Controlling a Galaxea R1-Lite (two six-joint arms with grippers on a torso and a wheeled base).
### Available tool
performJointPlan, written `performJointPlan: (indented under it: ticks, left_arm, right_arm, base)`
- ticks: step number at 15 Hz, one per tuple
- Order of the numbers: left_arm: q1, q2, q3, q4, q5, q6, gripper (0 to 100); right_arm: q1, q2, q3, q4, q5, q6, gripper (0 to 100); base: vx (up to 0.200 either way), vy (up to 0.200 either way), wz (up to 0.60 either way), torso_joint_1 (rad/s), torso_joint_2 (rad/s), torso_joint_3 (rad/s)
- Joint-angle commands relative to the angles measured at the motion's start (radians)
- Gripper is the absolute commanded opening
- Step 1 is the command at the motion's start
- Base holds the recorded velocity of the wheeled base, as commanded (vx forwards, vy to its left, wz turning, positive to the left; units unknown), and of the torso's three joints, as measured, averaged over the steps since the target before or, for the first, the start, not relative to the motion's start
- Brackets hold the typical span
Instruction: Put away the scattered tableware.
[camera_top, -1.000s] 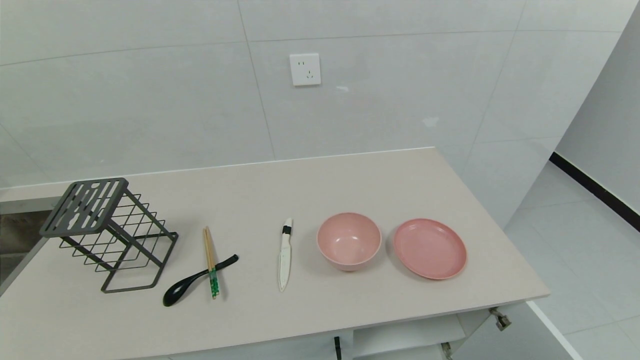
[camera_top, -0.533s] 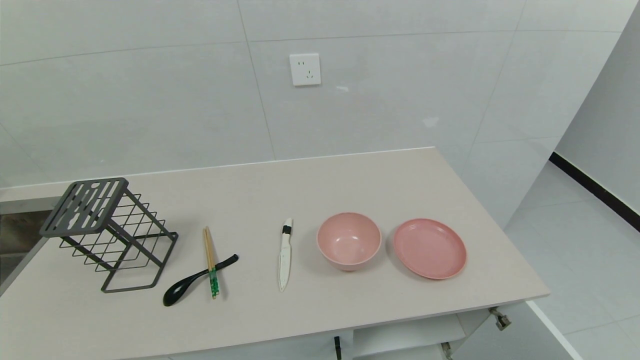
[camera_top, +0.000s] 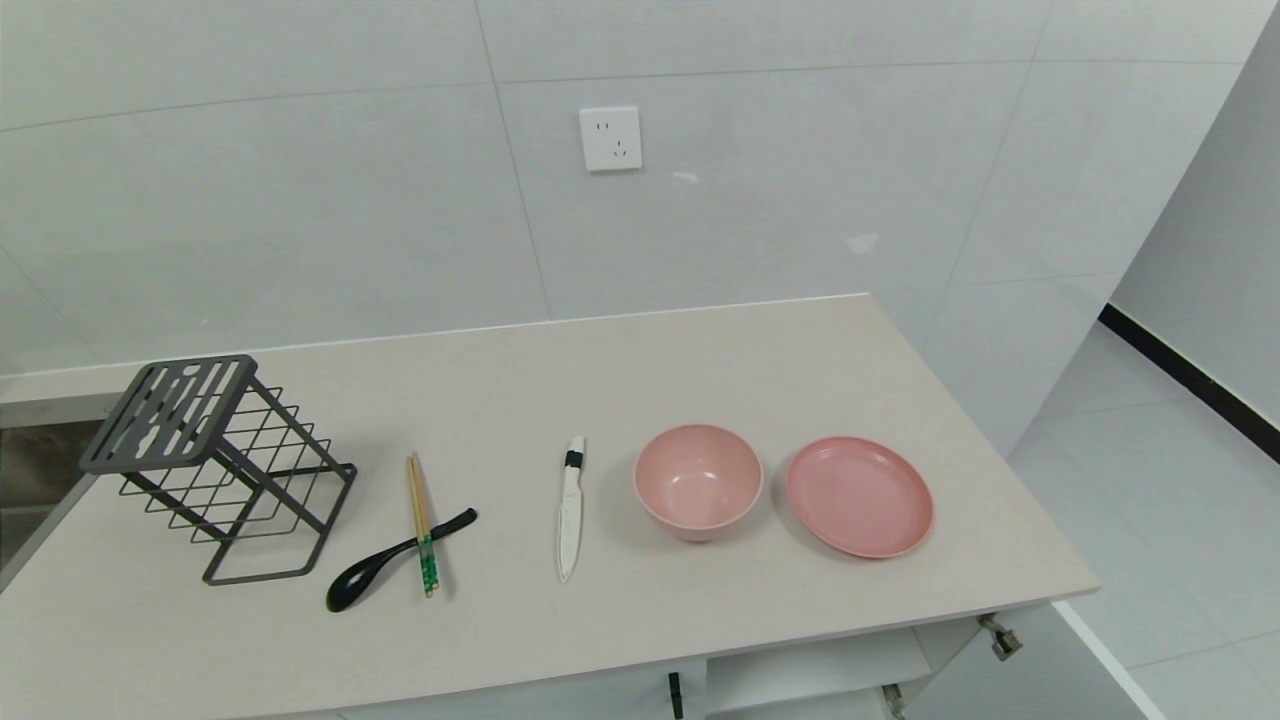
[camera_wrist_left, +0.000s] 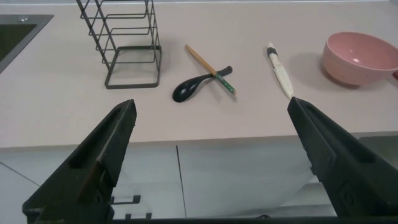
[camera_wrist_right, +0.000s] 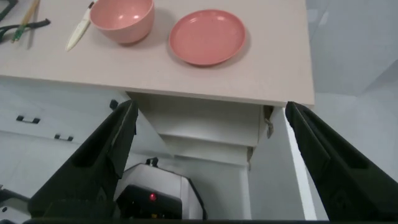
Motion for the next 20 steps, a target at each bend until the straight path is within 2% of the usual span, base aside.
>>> performJointPlan:
  ticks: [1, 3, 4, 6, 13, 20]
  left_arm:
    - [0.0, 0.001, 0.0, 0.0, 0.0, -0.001, 100]
    - [0.0, 0.001, 0.0, 0.0, 0.001, -0.002, 100]
    - [0.0, 0.001, 0.0, 0.0, 0.001, -0.002, 100]
    - [0.0, 0.001, 0.0, 0.0, 0.001, -0.002, 100]
    - [0.0, 0.001, 0.0, 0.0, 0.001, -0.002, 100]
    - [0.0, 0.001, 0.0, 0.0, 0.001, -0.001, 100]
  right_arm:
    - [0.029, 0.147, -0.027, -0.02, 0.001, -0.001, 100]
    - [0.031, 0.233, -0.024, -0.086, 0.003, -0.003, 100]
    - [0.032, 0.337, -0.022, -0.178, 0.015, -0.019, 100]
    - [0.032, 0.444, -0.022, -0.267, 0.023, -0.047, 100]
    - [0.043, 0.622, -0.028, -0.341, 0.026, -0.075, 100]
    - [0.055, 0.906, -0.038, -0.622, 0.027, -0.09, 100]
  base:
    - [0.0, 0.0, 0.0, 0.0, 0.0, 0.0]
    - [0.0, 0.0, 0.0, 0.0, 0.0, 0.0]
    - [0.0, 0.0, 0.0, 0.0, 0.0, 0.0]
    - [0.0, 0.0, 0.0, 0.0, 0.0, 0.0]
    - [0.0, 0.0, 0.0, 0.0, 0.0, 0.0]
    - [0.0, 0.0, 0.0, 0.0, 0.0, 0.0]
